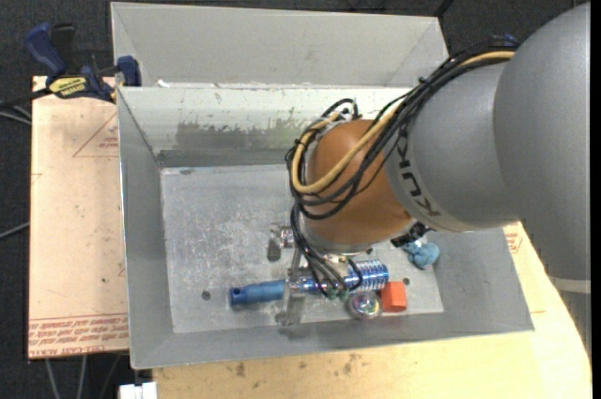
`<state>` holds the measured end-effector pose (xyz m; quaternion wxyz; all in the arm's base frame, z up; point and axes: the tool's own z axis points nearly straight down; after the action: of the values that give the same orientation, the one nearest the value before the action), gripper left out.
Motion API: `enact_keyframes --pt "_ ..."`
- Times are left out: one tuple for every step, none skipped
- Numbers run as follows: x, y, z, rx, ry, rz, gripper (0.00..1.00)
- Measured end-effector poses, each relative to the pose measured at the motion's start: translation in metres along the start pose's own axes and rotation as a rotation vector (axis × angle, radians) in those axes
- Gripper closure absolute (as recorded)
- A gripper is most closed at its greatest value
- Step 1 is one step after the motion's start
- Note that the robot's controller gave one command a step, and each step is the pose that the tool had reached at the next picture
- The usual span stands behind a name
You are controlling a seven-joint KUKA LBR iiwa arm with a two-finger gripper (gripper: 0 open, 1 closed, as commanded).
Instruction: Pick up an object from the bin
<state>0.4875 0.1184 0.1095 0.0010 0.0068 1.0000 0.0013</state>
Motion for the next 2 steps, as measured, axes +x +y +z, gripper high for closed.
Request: enact_keyframes --pt "0.0047 0.0000 0.0387 -0.001 -0.008 0.144 0.00" --pt "0.0032 0.0002 0.0383 -0.003 -0.012 0.146 0.00"
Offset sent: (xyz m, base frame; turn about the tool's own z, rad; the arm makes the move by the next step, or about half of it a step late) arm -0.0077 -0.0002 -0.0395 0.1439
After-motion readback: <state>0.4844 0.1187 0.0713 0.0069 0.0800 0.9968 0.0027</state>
